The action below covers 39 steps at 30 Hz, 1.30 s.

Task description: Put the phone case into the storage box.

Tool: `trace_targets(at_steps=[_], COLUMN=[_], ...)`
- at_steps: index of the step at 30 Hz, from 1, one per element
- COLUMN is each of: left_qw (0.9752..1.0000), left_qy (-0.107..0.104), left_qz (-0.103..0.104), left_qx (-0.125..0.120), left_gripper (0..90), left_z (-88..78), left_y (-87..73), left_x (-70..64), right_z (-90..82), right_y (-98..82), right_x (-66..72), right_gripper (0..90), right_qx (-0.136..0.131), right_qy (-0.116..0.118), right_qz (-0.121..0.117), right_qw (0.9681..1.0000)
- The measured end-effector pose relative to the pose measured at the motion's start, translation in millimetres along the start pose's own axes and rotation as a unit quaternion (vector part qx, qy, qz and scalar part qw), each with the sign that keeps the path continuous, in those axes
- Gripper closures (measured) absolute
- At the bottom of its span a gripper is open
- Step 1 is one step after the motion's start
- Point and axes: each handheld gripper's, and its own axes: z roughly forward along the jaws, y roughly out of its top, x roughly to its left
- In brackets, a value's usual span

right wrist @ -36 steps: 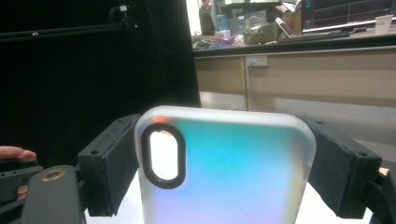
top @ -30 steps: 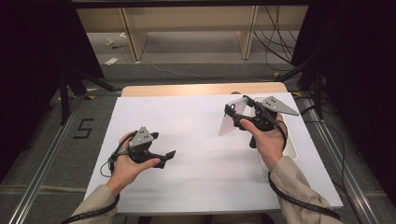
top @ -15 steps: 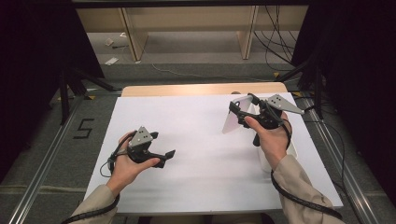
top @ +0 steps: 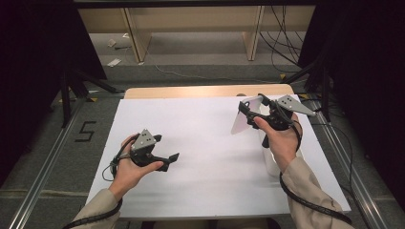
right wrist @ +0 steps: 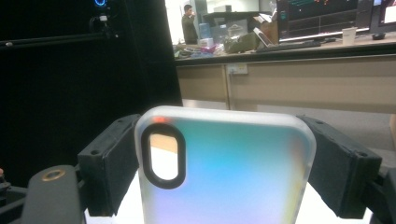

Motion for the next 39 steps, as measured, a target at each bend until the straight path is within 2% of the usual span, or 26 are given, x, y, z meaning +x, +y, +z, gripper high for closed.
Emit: trace_targets(at_steps=[39], left_qw=[1.0000], left_qy=[0.004], left_qz=[-0.003], left_qx=[-0.004], left_gripper=[5.3], left_z=[-1.7], left_y=[0.7], left_x=[1.4], right_z=[-15.0], right_y=[13.0], right_x=[-23.0], right_gripper=[18.5], right_qx=[-0.021], right_qy=[-0.042], right_qz=[0.006], right_qw=[0.9989])
